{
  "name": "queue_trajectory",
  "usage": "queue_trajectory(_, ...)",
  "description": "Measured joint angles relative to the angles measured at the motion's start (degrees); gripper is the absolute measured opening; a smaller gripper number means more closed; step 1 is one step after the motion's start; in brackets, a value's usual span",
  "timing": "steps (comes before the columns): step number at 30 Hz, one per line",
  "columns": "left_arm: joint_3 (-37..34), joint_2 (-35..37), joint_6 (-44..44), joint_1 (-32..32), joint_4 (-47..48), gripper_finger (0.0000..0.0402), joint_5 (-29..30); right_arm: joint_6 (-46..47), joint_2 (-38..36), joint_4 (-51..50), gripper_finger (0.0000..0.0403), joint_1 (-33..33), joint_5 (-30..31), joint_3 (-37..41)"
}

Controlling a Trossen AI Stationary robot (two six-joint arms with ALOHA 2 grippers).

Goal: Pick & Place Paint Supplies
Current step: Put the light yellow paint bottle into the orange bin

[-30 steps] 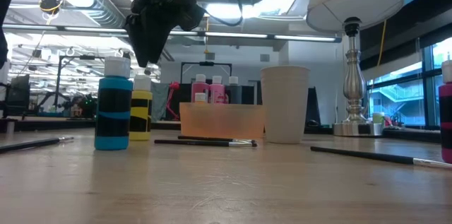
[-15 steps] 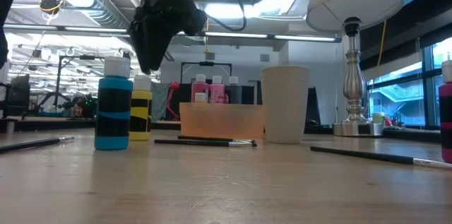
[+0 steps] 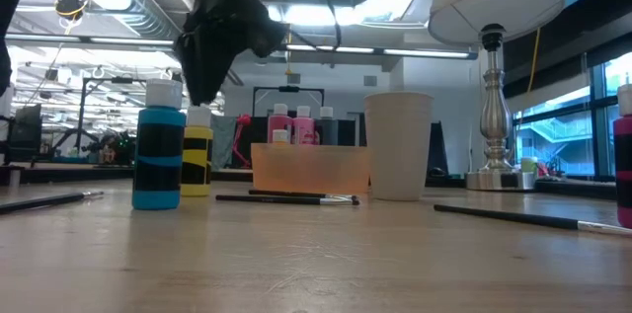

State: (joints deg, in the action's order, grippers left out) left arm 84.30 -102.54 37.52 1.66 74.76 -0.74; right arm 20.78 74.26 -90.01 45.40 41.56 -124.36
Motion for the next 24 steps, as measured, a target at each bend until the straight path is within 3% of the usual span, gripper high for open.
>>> queue_trajectory(24, -3.4, 0.0, -1.8, 0.8, -3.3, 0.0214, -0.5, -0.7, 0.0, 0.0, 0.0187, -3.5, 1.8, 0.0)
